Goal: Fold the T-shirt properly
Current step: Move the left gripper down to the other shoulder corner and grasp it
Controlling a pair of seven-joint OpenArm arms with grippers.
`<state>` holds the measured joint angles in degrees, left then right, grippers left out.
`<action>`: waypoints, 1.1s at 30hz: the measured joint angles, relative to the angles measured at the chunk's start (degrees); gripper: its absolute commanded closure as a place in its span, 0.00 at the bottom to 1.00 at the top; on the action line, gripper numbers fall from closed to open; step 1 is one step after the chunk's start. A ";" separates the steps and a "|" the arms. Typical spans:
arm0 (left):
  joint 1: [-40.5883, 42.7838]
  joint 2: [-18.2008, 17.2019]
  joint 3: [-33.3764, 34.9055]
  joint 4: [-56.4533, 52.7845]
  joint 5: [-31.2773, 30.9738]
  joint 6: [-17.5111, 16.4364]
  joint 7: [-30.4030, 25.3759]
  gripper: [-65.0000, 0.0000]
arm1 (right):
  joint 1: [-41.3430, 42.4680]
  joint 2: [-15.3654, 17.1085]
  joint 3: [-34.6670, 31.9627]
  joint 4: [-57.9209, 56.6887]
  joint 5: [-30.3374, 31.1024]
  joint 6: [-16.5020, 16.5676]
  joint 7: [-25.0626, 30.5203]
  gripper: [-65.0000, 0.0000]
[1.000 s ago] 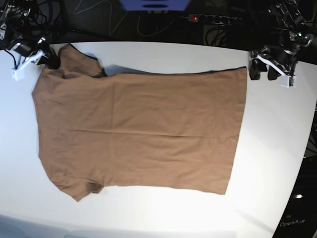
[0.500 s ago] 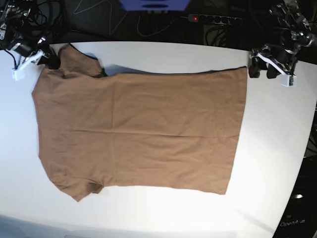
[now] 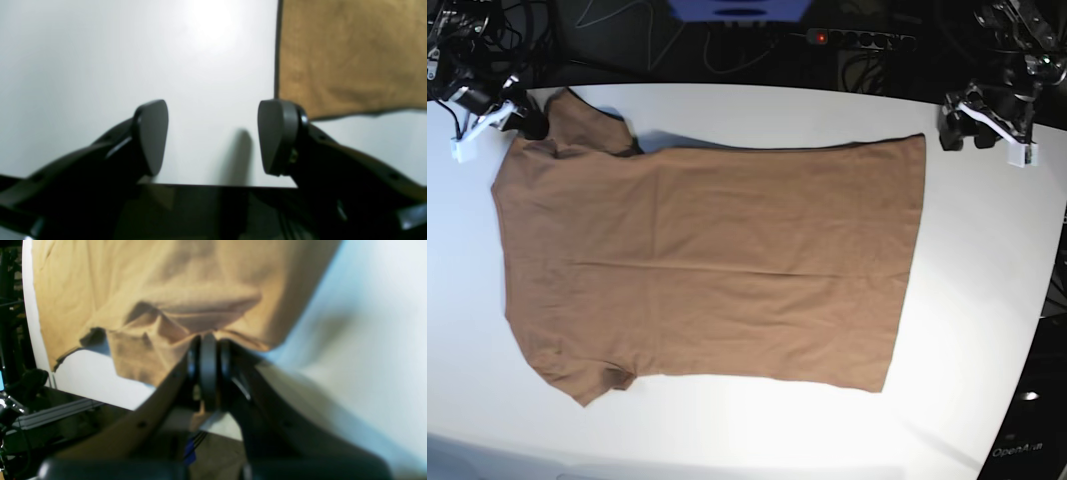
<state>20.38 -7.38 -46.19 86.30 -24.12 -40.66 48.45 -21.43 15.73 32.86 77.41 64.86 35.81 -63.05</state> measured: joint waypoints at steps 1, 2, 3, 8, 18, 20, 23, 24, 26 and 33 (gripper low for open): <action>0.31 -0.09 0.00 -0.02 -0.92 -0.07 0.48 0.36 | 0.00 0.00 0.00 0.00 0.02 0.00 0.02 1.00; 0.61 -0.33 0.00 -0.02 -2.43 -0.07 1.51 0.36 | 0.00 0.00 0.00 0.00 0.02 0.00 0.00 1.00; 0.98 -1.03 0.22 -0.04 -3.93 -0.11 3.02 0.36 | 0.00 0.00 0.00 0.00 0.02 0.00 0.00 1.00; 2.40 -4.74 3.96 -0.35 -10.69 0.17 6.69 0.36 | 0.00 0.00 0.00 0.00 0.02 0.00 0.02 1.00; 4.22 -6.75 9.29 -0.66 -18.84 0.15 8.07 0.36 | 0.00 0.02 0.00 0.00 0.00 0.00 0.02 1.00; 4.02 -6.75 9.29 -0.90 -18.84 0.15 8.15 0.36 | 0.00 0.02 0.00 0.00 0.00 0.00 0.00 1.00; 3.72 -6.73 9.27 -1.18 -18.86 0.09 8.17 0.36 | 0.00 0.02 0.00 0.00 0.00 0.00 0.00 1.00; 3.48 -6.64 9.29 -1.22 -18.82 -0.04 8.22 0.36 | 0.00 0.02 0.00 0.00 0.00 0.00 0.02 1.00; 2.95 -6.56 9.35 -1.46 -18.78 -0.04 8.24 0.36 | 0.00 0.02 0.00 0.00 0.02 0.00 0.02 1.00; 2.19 -6.10 9.40 -1.46 -18.62 -0.02 8.57 0.36 | 0.26 0.13 0.00 0.00 -0.02 -0.02 -0.22 1.00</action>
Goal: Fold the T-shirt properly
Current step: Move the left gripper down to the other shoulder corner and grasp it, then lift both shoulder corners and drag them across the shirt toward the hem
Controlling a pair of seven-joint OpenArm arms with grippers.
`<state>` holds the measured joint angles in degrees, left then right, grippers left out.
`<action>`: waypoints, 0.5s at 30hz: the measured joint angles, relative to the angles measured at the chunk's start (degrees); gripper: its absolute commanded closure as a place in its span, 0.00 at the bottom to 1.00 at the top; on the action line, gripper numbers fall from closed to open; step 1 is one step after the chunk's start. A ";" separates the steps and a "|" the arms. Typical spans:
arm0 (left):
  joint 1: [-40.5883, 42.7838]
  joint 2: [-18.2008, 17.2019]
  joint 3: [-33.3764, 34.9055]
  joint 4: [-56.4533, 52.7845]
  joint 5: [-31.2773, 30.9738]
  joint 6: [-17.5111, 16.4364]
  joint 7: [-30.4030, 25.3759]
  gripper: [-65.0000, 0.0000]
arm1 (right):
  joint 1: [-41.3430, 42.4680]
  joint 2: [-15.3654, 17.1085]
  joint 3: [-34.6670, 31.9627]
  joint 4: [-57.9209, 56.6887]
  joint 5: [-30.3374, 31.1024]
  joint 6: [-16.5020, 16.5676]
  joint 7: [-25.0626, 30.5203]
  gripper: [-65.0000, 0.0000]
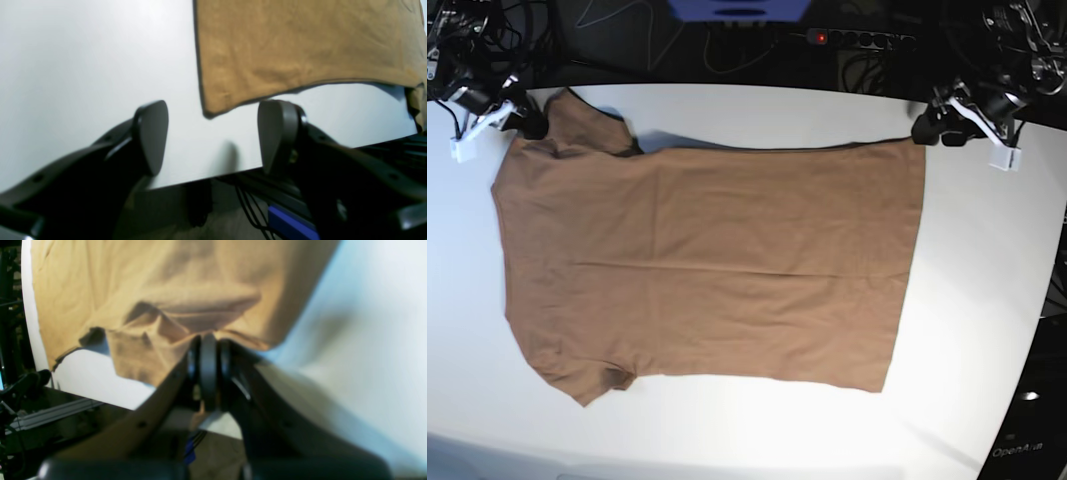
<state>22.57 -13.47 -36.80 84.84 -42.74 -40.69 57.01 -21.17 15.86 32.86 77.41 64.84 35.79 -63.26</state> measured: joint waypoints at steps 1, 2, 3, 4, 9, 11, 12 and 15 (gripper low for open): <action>0.00 -0.02 0.02 0.00 0.02 -0.02 0.02 0.36 | 0.13 0.02 0.00 0.00 -0.35 0.02 0.00 1.00; 0.00 0.00 0.00 -0.09 0.00 0.00 -0.04 0.36 | 0.37 0.00 -0.02 0.00 -0.42 0.00 0.02 1.00; -0.02 -0.02 0.00 -0.55 -0.17 -0.07 -0.46 0.36 | 0.39 0.02 -0.13 0.00 -0.42 0.00 0.04 1.00; -0.09 -0.04 -0.02 -1.46 -0.90 -0.28 -0.96 0.36 | 0.37 0.02 -0.13 0.00 -0.39 0.00 0.04 1.00; -2.64 0.31 -0.17 -7.52 -2.86 -2.45 -4.04 0.36 | 0.35 0.02 -0.11 0.00 -0.39 0.00 0.04 1.00; -3.34 0.72 -0.04 -8.61 -2.73 -2.69 -5.31 0.36 | 0.39 0.02 -0.11 0.00 -0.42 0.00 0.02 1.00; -3.58 1.31 0.37 -8.90 -1.51 -2.64 -7.43 0.36 | 0.48 0.00 -0.13 0.00 -0.42 0.00 0.02 1.00; -4.20 2.21 2.19 -9.03 -0.55 -2.86 -8.96 0.36 | 0.50 0.00 -0.13 0.00 -0.44 0.00 0.02 1.00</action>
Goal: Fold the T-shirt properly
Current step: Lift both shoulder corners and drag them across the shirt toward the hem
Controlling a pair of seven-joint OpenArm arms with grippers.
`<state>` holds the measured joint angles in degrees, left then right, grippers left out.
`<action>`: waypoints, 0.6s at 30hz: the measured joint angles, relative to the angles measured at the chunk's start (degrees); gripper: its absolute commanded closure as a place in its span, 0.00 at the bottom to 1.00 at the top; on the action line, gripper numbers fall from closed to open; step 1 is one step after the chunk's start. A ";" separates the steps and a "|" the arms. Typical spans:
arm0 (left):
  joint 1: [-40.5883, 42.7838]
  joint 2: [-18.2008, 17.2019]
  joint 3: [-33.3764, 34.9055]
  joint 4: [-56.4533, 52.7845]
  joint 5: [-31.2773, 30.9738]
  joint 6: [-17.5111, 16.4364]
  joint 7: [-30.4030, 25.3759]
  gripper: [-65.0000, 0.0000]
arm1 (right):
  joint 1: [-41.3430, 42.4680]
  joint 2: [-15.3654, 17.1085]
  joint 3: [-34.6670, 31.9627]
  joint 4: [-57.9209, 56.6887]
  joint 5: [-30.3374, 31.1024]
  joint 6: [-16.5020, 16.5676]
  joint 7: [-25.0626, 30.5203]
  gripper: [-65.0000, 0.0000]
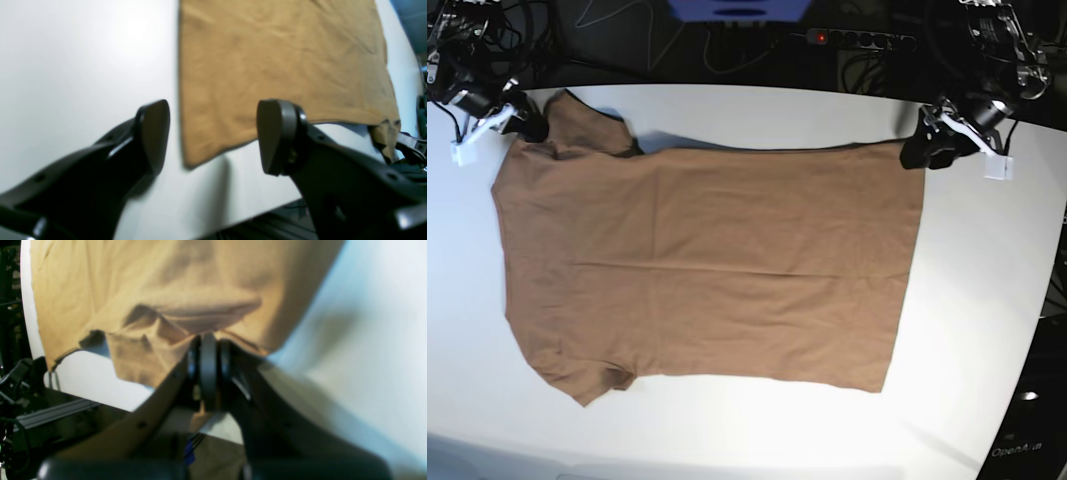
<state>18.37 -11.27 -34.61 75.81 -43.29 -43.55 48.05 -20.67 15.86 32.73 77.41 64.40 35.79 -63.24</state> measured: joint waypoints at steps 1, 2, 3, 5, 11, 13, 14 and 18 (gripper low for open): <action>-0.15 0.20 0.44 0.00 0.35 -0.02 -0.24 0.36 | 0.00 0.00 0.00 0.00 0.02 0.00 0.00 1.00; -0.17 0.37 0.72 0.00 0.44 -0.02 -0.57 0.36 | 0.00 0.00 0.00 0.00 0.00 0.00 0.00 1.00; -0.26 0.70 0.85 0.00 0.61 -0.02 -0.74 0.36 | 0.00 0.00 0.00 0.00 0.02 0.00 0.00 1.00; -0.31 1.20 0.87 0.00 0.83 -0.02 -1.05 0.36 | 0.00 0.00 0.00 0.00 0.00 0.00 0.00 1.00; -0.31 1.27 0.98 0.00 0.83 -0.15 -0.98 0.36 | 0.00 0.00 0.00 0.00 0.02 0.00 0.00 1.00; -0.31 1.27 0.98 0.00 0.83 -0.15 -0.98 0.36 | 0.00 0.00 0.00 0.00 0.02 0.00 0.00 1.00; -0.31 1.27 0.98 0.00 0.83 -0.15 -0.96 0.36 | 0.00 0.00 0.00 0.00 0.02 0.00 0.00 1.00; -0.33 1.29 1.01 0.00 1.33 0.02 -0.72 0.53 | 0.00 0.00 0.00 0.00 0.02 0.00 0.00 1.00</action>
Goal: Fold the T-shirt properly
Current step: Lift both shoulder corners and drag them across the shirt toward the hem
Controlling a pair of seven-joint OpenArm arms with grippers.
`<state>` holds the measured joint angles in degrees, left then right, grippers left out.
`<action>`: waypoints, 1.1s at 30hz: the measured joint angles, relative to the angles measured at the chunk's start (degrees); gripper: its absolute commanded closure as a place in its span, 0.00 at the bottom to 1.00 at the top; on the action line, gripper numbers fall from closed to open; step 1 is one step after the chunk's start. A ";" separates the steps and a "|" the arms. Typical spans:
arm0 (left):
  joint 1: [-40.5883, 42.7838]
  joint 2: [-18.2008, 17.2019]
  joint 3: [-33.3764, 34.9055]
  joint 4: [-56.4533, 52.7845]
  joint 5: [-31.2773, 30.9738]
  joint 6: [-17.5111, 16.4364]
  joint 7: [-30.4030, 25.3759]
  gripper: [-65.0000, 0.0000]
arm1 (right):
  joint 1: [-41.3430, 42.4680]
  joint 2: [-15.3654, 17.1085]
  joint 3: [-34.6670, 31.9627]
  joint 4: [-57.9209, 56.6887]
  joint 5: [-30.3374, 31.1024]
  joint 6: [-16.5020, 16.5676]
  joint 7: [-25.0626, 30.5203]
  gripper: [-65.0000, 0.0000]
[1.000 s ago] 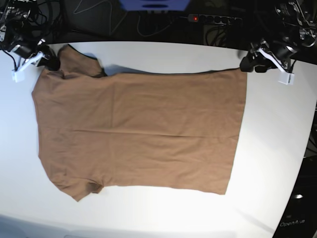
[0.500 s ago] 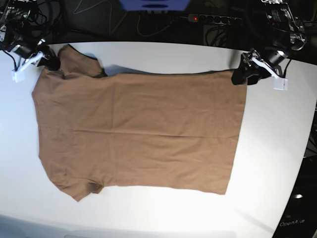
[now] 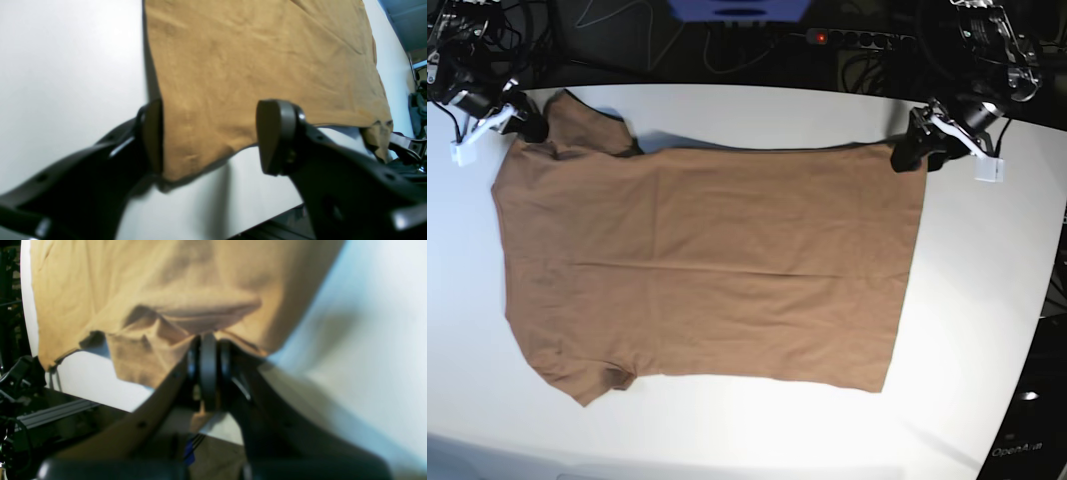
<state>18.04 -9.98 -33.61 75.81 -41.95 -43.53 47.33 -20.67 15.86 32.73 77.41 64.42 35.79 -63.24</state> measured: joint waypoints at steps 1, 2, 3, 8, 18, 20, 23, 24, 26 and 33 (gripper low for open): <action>0.02 0.07 0.09 -0.07 0.39 0.17 0.39 0.64 | 0.00 0.00 0.00 0.00 0.00 0.00 0.00 1.00; 0.02 0.22 0.09 -0.09 0.55 0.48 0.81 0.75 | 0.00 0.00 0.00 0.00 0.00 0.00 0.00 1.00; 0.02 0.35 0.09 -0.22 1.20 0.39 1.27 0.86 | 0.00 0.00 0.00 0.00 0.00 0.00 0.00 1.00; 0.13 0.46 0.44 -0.50 1.16 0.63 1.95 0.94 | 0.00 0.00 0.00 0.00 0.00 0.00 0.00 1.00; 0.13 0.44 0.39 -0.50 0.98 0.66 2.05 0.95 | -0.11 0.02 0.00 1.97 -1.33 -0.24 -0.74 0.99; 0.09 0.44 0.39 -0.50 0.98 0.63 2.21 0.95 | -0.33 0.02 0.04 4.50 -1.55 -0.26 -0.83 0.99; 0.07 0.44 0.35 -0.50 0.87 0.63 2.32 0.95 | -0.28 0.09 0.17 8.33 -1.07 -0.24 -0.63 0.99; 0.07 0.44 0.35 -0.50 0.87 0.63 2.36 0.95 | -0.28 0.35 0.17 9.22 -1.01 -0.22 -0.68 0.99; 0.07 0.44 0.35 -0.50 0.87 0.63 2.36 0.95 | -0.28 0.83 0.20 10.32 -1.05 -0.24 -0.59 0.99; -1.09 0.37 0.24 -0.50 1.18 0.42 4.11 0.95 | -0.15 2.25 0.20 10.97 -1.07 -0.26 -0.83 0.99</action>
<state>16.95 -9.61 -33.36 75.31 -40.77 -43.11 51.44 -20.82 18.11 32.93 88.38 63.35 35.53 -64.07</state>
